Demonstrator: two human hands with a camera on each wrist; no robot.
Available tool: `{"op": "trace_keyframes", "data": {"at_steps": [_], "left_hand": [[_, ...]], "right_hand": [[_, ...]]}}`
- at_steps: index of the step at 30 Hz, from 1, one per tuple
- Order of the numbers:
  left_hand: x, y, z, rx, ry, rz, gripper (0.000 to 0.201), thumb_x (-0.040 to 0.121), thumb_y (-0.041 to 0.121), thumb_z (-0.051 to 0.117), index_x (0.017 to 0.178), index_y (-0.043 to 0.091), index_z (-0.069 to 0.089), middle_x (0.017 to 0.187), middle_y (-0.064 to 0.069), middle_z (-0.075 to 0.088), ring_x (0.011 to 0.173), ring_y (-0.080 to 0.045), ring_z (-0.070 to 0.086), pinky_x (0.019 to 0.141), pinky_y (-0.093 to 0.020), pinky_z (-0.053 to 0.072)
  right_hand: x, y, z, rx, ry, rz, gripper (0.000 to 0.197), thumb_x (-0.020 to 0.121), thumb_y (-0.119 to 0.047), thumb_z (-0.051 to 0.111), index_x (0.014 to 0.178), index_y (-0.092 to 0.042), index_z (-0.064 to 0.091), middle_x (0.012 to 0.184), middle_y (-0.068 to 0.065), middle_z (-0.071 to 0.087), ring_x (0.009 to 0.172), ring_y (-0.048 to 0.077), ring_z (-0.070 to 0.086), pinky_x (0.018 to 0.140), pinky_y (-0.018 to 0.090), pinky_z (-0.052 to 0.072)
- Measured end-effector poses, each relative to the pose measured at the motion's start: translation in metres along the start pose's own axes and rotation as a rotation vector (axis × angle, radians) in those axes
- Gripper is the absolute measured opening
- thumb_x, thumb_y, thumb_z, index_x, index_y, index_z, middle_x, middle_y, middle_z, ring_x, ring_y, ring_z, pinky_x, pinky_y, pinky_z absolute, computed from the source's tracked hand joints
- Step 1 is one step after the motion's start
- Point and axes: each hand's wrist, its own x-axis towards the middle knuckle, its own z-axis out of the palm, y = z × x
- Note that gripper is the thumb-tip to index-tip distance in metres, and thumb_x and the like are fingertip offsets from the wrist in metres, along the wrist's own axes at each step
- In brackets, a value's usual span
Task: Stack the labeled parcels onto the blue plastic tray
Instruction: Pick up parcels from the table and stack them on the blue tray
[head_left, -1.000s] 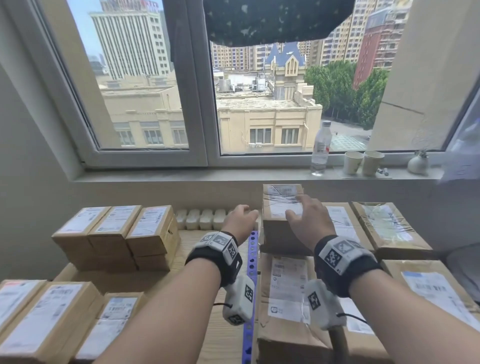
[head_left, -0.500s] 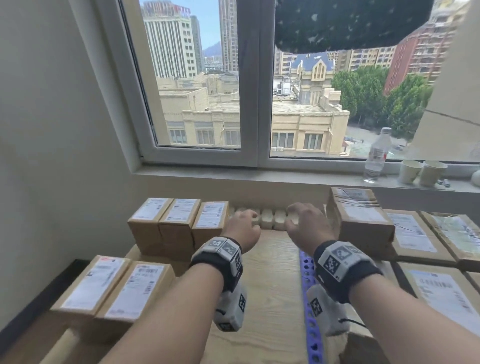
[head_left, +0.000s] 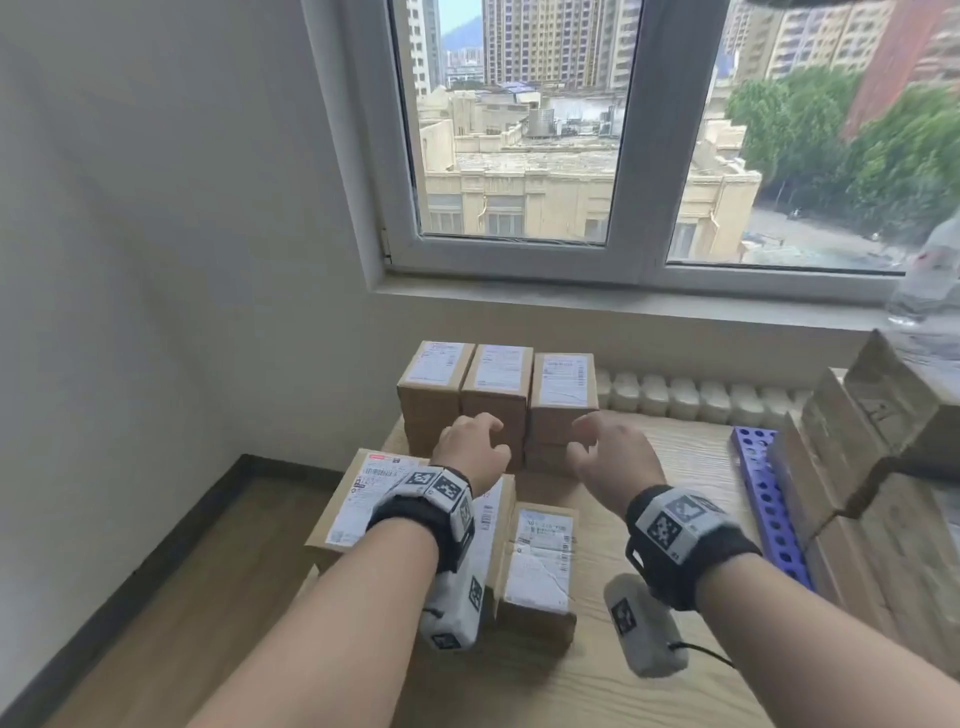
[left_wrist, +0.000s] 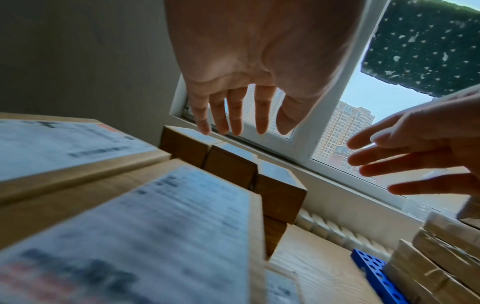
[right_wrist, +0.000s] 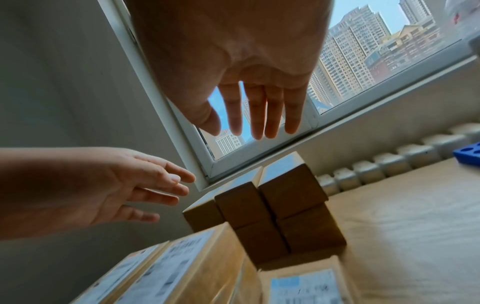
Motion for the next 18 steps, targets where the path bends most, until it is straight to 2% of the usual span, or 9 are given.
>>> {"op": "trace_keyframes", "data": {"at_steps": [5,7,10,13,18], "left_hand": [[0.002,-0.041,-0.008,-0.057,-0.036,-0.066,0.042,0.094,0.026,0.051,0.136,0.023,0.05,0.143,-0.006,0.044,0.128,-0.025,0.047,0.107,-0.041,0.041],[0.001,-0.048,-0.007,-0.075,-0.058,-0.081,0.044,0.093,0.026,0.051,0.137,0.023,0.049,0.143,-0.006,0.043,0.127,-0.024,0.047,0.107,-0.041,0.041],[0.0,-0.055,-0.005,-0.106,-0.079,-0.112,0.047,0.09,0.023,0.051,0.137,0.025,0.05,0.141,-0.005,0.042,0.121,-0.024,0.052,0.104,-0.041,0.044],[0.001,-0.057,0.0,-0.102,-0.1,-0.125,0.048,0.088,0.022,0.05,0.136,0.025,0.049,0.141,-0.006,0.043,0.12,-0.025,0.052,0.103,-0.042,0.044],[0.004,-0.055,0.005,-0.085,-0.112,-0.125,0.05,0.089,0.021,0.048,0.139,0.024,0.045,0.142,-0.008,0.042,0.123,-0.027,0.051,0.104,-0.043,0.043]], "right_hand": [[-0.008,-0.021,0.039,0.013,-0.088,0.047,0.039,0.095,-0.03,0.051,0.132,-0.019,0.053,0.132,0.002,0.058,0.117,0.019,0.055,0.098,0.033,0.046],[-0.01,-0.025,0.052,0.014,-0.13,0.081,0.042,0.095,-0.034,0.051,0.134,-0.018,0.05,0.131,0.002,0.059,0.115,0.019,0.057,0.095,0.032,0.047],[-0.014,-0.031,0.073,0.005,-0.21,0.112,0.045,0.096,-0.039,0.051,0.135,-0.017,0.048,0.126,0.002,0.062,0.11,0.019,0.059,0.087,0.029,0.047],[-0.013,-0.033,0.089,0.007,-0.278,0.138,0.05,0.095,-0.04,0.053,0.137,-0.015,0.044,0.126,0.006,0.06,0.111,0.022,0.058,0.089,0.032,0.048],[-0.01,-0.029,0.101,0.03,-0.286,0.182,0.06,0.094,-0.035,0.055,0.146,-0.016,0.031,0.133,0.008,0.056,0.114,0.025,0.057,0.084,0.031,0.042]]}}
